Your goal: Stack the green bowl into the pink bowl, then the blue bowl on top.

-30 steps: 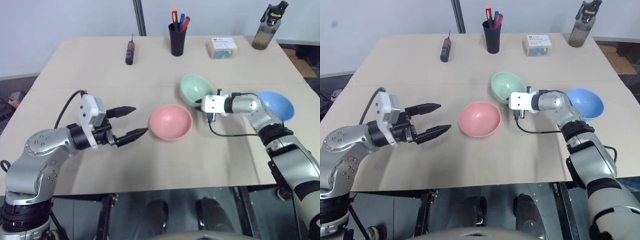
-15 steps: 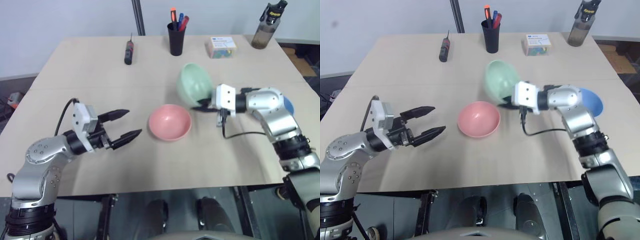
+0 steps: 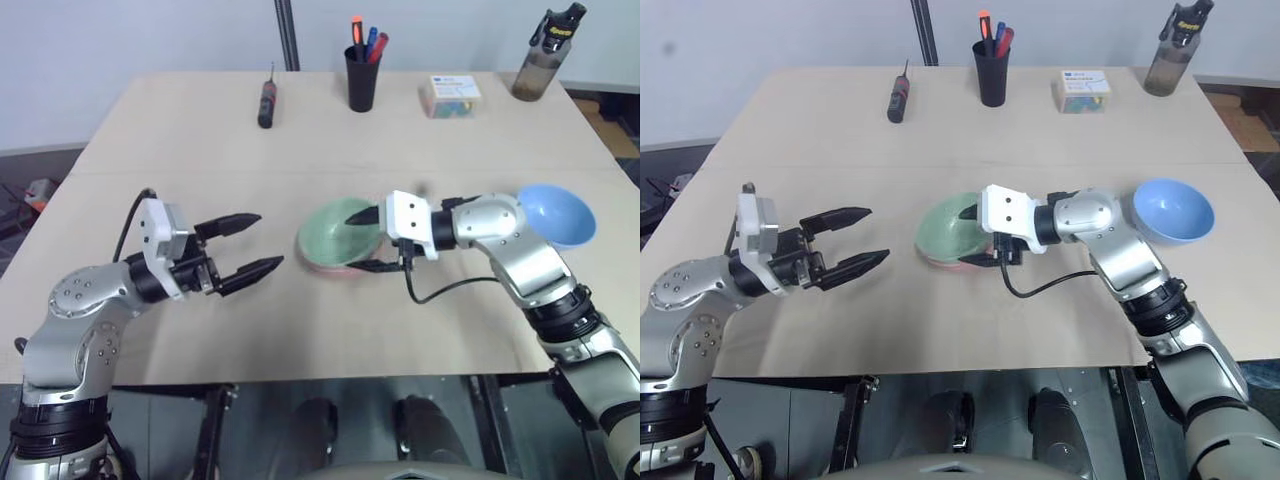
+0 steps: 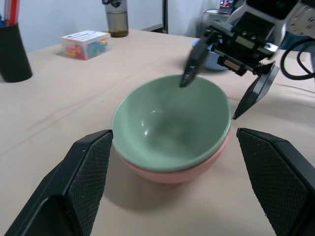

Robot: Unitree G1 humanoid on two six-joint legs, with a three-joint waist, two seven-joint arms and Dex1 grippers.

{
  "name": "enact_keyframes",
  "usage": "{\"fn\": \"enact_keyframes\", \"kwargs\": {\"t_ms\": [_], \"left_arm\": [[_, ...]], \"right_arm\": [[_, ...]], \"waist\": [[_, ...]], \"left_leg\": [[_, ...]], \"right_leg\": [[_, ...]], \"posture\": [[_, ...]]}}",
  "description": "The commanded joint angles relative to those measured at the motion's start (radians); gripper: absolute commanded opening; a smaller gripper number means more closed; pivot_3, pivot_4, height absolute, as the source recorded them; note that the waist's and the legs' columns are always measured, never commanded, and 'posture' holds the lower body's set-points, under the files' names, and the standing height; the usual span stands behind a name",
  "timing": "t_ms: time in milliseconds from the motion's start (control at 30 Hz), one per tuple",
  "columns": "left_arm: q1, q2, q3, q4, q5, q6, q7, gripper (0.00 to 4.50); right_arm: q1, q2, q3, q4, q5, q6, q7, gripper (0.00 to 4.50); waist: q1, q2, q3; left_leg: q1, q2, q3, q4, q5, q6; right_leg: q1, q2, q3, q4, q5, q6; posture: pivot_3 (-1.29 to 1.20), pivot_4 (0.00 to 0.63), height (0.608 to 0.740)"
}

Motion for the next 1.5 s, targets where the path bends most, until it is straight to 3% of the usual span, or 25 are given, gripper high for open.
{"fn": "enact_keyframes", "kwargs": {"t_ms": [33,133,233,367,533,667,867,933,1067,1267,1400,1500], "left_arm": [[-0.039,0.019,-0.011,-0.042,-0.04,0.008,-0.024,4.29],[-0.081,0.021,-0.034,-0.049,-0.063,0.033,-0.033,4.29],[-0.136,0.023,-0.056,-0.042,-0.113,0.083,-0.05,4.4],[-0.218,-0.007,-0.097,-0.013,-0.102,0.083,-0.035,4.4],[-0.275,-0.021,-0.13,0.01,-0.091,0.081,-0.044,4.4],[-0.279,-0.019,-0.124,0.011,-0.083,0.075,-0.042,4.5],[-0.256,-0.018,-0.115,-0.005,-0.082,0.073,-0.033,4.5],[-0.253,-0.02,-0.114,-0.007,-0.08,0.071,-0.027,4.5],[-0.24,-0.022,-0.11,-0.008,-0.073,0.062,-0.013,4.5],[-0.185,-0.02,-0.084,0.026,-0.052,0.034,0.0,4.5],[-0.094,0.018,-0.05,0.025,-0.042,0.02,-0.038,4.5],[-0.059,0.047,-0.013,0.016,-0.061,0.029,-0.05,4.5]], "right_arm": [[0.079,-0.057,-0.208,-0.175,0.085,0.123,-0.09,4.34],[0.163,-0.09,-0.372,-0.256,0.123,0.253,-0.197,4.34],[0.255,-0.148,-0.482,-0.21,0.01,0.278,-0.344,4.44],[0.365,-0.186,-0.516,-0.101,-0.061,0.252,-0.439,4.44],[0.367,-0.15,-0.5,0.066,-0.067,0.22,-0.497,4.44],[0.336,-0.137,-0.487,0.135,-0.054,0.191,-0.495,3.3],[0.317,-0.145,-0.463,0.157,-0.056,0.156,-0.48,0.69],[0.312,-0.15,-0.456,0.159,-0.058,0.147,-0.475,0.05],[0.303,-0.165,-0.439,0.114,-0.042,0.15,-0.434,0.05],[0.258,-0.102,-0.388,-0.196,0.236,0.238,-0.24,0.05],[0.156,-0.014,-0.256,-0.323,0.336,0.332,-0.225,0.05],[0.078,0.072,-0.125,-0.309,0.335,0.358,-0.223,0.05]], "waist": [[0.005,0.0,0.0],[0.006,0.0,0.0],[0.006,-0.001,0.0],[0.003,-0.001,-0.001],[-0.017,0.0,0.0],[-0.024,0.0,0.0],[-0.022,0.0,0.0],[-0.02,0.0,0.0],[-0.019,0.0,0.0],[-0.03,0.001,0.0],[-0.028,0.001,0.0],[-0.019,0.0,0.0]], "left_leg": [[0.0,0.0,-0.001,0.0,0.0,0.0],[-0.001,-0.001,-0.001,0.0,0.0,0.0],[0.0,-0.001,-0.001,0.0,0.0,0.0],[0.001,-0.002,0.001,0.0,0.0,0.0],[0.003,-0.001,0.004,0.0,0.0,0.001],[0.003,0.0,0.004,0.0,0.0,0.001],[0.003,0.001,0.003,0.0,0.0,0.001],[0.003,0.001,0.004,0.0,0.0,0.001],[0.002,0.001,0.003,0.0,0.0,0.001],[0.003,0.003,0.004,0.0,0.0,0.001],[0.003,0.004,0.003,0.0,-0.002,0.004],[0.002,0.003,0.002,0.0,-0.002,0.004]], "right_leg": [[0.0,0.0,0.0,0.0,0.0,0.0],[0.0,-0.001,0.0,-0.001,0.0,0.0],[0.001,0.0,-0.001,0.0,0.0,0.0],[0.001,0.0,0.001,0.0,0.0,0.0],[0.002,0.004,0.004,0.001,0.0,0.0],[0.002,0.003,0.004,0.001,0.0,0.0],[0.002,0.003,0.004,0.001,0.0,0.0],[0.002,0.003,0.004,0.001,0.0,0.0],[0.002,0.003,0.004,0.001,0.0,0.0],[0.001,0.005,0.005,0.001,0.0,0.0],[0.001,0.005,0.004,0.001,0.0,0.0],[0.001,0.004,0.003,0.0,0.0,0.0]], "posture": [[0.0,0.15,0.74],[0.0,0.15,0.74],[0.0,0.15,0.74],[0.0,0.15,0.74],[0.0,0.15,0.74],[0.0,0.15,0.74],[0.0,0.15,0.74],[0.0,0.15,0.74],[0.0,0.15,0.74],[0.0,0.15,0.74],[0.0,0.15,0.74],[0.0,0.15,0.74]]}}
